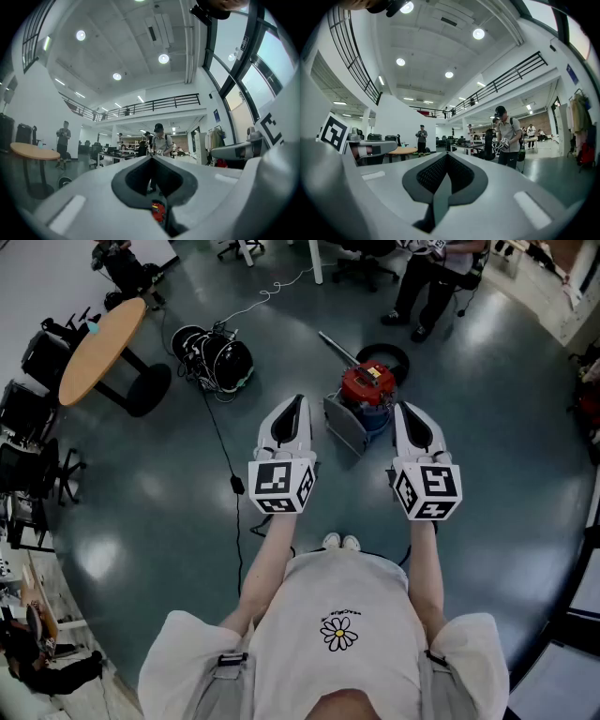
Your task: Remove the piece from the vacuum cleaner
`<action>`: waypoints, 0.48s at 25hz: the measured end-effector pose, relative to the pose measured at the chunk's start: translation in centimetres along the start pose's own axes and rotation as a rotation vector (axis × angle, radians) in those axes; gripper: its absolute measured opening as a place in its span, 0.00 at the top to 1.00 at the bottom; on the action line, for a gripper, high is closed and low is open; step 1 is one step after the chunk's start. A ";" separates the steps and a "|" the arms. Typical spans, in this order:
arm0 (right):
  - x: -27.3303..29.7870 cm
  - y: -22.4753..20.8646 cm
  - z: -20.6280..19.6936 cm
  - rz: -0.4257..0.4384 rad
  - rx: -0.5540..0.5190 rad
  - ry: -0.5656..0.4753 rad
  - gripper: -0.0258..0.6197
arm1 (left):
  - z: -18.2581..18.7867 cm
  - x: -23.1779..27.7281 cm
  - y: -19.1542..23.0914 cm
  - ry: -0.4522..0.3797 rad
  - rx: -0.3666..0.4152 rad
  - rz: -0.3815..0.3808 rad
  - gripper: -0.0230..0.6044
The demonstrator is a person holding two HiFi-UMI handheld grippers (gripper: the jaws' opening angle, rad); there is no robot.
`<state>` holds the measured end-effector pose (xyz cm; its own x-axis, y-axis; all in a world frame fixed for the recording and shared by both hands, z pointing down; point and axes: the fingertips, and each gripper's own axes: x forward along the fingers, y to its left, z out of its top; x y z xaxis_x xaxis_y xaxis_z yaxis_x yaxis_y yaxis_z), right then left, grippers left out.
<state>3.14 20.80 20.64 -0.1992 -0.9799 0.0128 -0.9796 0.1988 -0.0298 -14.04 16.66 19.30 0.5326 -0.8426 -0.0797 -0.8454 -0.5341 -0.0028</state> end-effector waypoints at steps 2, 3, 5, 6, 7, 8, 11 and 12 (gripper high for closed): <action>0.0 -0.3 -0.2 -0.002 -0.004 0.002 0.92 | -0.2 0.2 0.0 0.000 -0.003 0.005 0.96; 0.0 -0.6 -0.2 -0.003 -0.005 0.002 0.92 | -0.2 0.3 -0.1 0.000 -0.004 0.007 0.96; 0.1 -1.1 -0.3 -0.004 -0.002 0.002 0.92 | -0.2 0.7 -0.2 -0.001 -0.003 0.007 0.96; 0.2 -1.3 -0.3 -0.004 0.002 0.001 0.92 | -0.2 0.9 -0.4 0.000 -0.001 0.006 0.96; 0.2 -1.6 -0.2 -0.005 0.007 0.001 0.92 | -0.1 1.0 -0.5 0.001 0.003 0.003 0.96; 0.2 -1.8 -0.2 -0.008 0.010 0.001 0.92 | 0.1 1.2 -0.6 0.001 0.006 0.000 0.96; 0.3 -2.3 -0.3 -0.012 0.010 0.006 0.92 | 0.4 1.6 -0.9 -0.003 0.010 -0.003 0.96; 0.4 -2.5 -0.4 -0.011 0.009 0.008 0.92 | 0.4 1.8 -1.0 -0.004 0.009 -0.001 0.96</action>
<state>5.53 19.95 21.15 -0.1885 -0.9819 0.0207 -0.9815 0.1876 -0.0382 -12.23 15.73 18.75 0.5337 -0.8415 -0.0837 -0.8450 -0.5347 -0.0123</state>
